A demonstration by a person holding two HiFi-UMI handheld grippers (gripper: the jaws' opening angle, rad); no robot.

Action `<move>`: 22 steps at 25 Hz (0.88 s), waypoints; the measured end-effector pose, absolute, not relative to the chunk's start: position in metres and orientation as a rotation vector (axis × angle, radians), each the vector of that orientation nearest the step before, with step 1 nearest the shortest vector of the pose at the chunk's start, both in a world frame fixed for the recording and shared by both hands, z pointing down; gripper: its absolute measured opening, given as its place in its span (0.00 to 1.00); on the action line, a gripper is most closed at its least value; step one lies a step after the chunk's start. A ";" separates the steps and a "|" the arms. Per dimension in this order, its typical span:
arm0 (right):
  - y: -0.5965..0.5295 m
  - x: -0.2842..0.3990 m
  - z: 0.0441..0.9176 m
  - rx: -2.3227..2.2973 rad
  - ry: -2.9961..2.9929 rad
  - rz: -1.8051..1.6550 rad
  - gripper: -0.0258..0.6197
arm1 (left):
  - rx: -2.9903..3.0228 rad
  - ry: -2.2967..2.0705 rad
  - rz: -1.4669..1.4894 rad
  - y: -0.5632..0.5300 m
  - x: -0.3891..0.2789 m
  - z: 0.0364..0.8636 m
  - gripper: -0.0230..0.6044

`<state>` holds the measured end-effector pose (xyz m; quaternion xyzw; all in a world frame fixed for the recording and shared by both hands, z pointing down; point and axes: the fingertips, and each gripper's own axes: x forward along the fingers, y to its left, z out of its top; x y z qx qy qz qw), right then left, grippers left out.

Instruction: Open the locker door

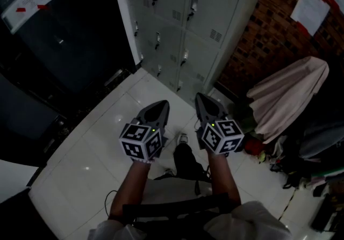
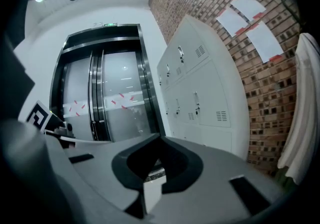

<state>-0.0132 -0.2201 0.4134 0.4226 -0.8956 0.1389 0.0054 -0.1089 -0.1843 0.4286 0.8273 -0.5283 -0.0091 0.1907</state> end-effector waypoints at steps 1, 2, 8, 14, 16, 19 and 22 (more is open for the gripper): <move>-0.226 -0.013 0.413 1.329 -2.805 0.430 0.05 | 2.330 -1.482 -0.024 -0.190 -0.108 0.428 0.03; -0.232 -0.012 0.412 1.335 -2.806 0.425 0.05 | 2.335 -1.481 -0.022 -0.196 -0.107 0.428 0.03; -0.278 -0.013 0.401 1.364 -2.834 0.388 0.05 | 2.361 -1.485 -0.021 -0.242 -0.105 0.421 0.03; -0.336 -0.022 0.397 1.378 -2.844 0.382 0.05 | 2.368 -1.486 -0.009 -0.299 -0.114 0.419 0.03; -0.358 -0.024 0.396 1.378 -2.844 0.376 0.07 | 2.371 -1.483 -0.005 -0.321 -0.115 0.419 0.03; -0.394 -0.031 0.398 1.359 -2.827 0.371 0.08 | 2.368 -1.482 -0.012 -0.356 -0.118 0.419 0.03; -0.434 -0.035 0.397 1.381 -2.804 0.353 0.08 | 2.369 -1.479 -0.017 -0.392 -0.121 0.416 0.03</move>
